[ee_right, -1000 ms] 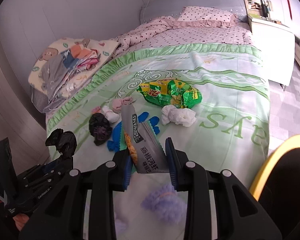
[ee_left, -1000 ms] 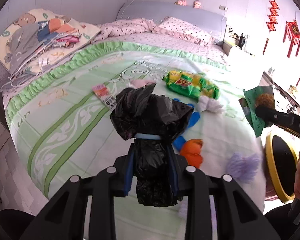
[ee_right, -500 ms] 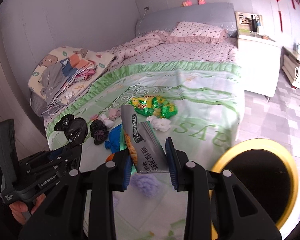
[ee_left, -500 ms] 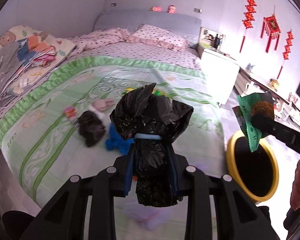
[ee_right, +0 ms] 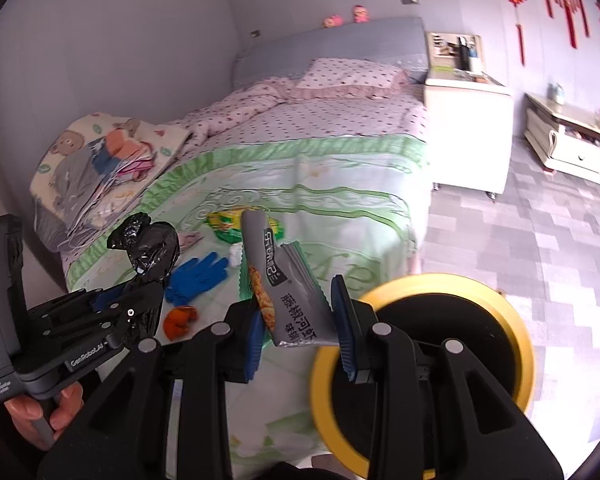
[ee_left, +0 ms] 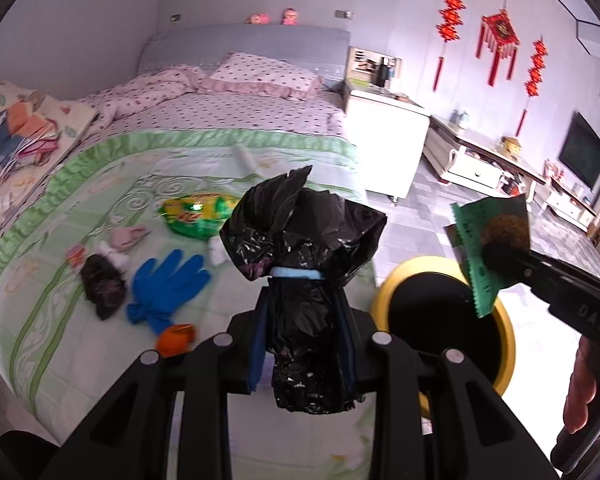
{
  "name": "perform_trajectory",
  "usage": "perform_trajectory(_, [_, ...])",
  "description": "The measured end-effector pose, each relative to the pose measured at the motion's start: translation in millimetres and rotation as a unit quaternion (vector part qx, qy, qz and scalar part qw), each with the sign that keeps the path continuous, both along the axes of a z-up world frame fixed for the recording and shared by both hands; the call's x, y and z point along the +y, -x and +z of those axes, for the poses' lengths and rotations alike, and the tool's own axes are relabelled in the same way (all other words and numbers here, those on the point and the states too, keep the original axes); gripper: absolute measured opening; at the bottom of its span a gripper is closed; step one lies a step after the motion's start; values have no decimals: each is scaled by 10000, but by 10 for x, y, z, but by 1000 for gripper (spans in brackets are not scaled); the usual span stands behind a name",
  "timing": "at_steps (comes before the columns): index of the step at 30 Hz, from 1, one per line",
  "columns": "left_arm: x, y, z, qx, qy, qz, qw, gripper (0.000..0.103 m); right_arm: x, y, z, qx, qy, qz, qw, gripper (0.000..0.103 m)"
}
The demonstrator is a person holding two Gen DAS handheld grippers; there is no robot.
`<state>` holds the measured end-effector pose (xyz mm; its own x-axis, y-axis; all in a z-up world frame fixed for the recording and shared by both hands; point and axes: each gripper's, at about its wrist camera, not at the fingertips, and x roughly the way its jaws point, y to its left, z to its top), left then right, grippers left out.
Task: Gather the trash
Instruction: 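Carry the black bag and green packet over the yellow-rimmed bin with both tools, then open both tools to drop the black bag and green packet into the bin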
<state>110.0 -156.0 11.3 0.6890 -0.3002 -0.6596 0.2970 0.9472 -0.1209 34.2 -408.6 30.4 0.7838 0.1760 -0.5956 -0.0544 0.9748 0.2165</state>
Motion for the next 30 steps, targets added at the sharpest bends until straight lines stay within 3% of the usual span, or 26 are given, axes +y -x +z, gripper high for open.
perform_trajectory(15, [-1026, -50, -241, 401, 86, -737, 9964, 28, -875, 191, -214, 222, -15, -745, 9970, 30])
perform_trajectory(30, [-1374, -158, -709, 966, -43, -910, 9912, 28, -1171, 89, -748, 759, -198, -1191, 9898, 31])
